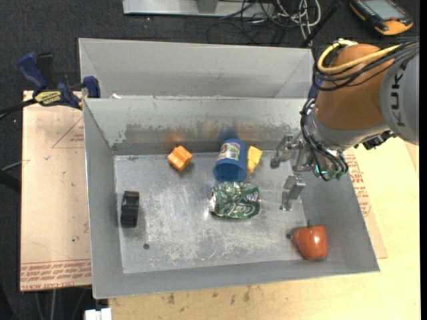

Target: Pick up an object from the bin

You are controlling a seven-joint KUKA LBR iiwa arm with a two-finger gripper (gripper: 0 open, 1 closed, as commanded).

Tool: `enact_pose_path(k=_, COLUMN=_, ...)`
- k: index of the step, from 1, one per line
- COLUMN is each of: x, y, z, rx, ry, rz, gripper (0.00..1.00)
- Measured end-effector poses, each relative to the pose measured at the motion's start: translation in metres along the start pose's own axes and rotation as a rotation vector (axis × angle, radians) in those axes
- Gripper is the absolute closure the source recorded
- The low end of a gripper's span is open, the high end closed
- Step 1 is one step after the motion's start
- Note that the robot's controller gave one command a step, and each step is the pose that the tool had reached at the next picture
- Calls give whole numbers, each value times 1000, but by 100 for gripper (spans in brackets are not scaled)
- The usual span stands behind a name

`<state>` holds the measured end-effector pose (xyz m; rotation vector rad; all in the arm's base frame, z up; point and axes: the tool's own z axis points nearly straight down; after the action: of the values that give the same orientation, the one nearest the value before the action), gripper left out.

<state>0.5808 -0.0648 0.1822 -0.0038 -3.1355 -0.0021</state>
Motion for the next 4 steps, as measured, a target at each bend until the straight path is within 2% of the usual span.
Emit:
enact_pose_path(k=1, x=-2, y=0, z=-5, rx=1, ry=-8, rz=-2, gripper=0)
enact_pose_path(k=2, x=2, y=39, z=34, rx=2, ry=-11, rz=-82, gripper=0)
enact_pose_path(k=3, x=7, y=67, z=62, rx=-1, ry=-4, rz=-131, gripper=0)
enact_pose_path(k=4, x=3, y=66, z=53, rx=1, ry=-6, rz=-203, gripper=0)
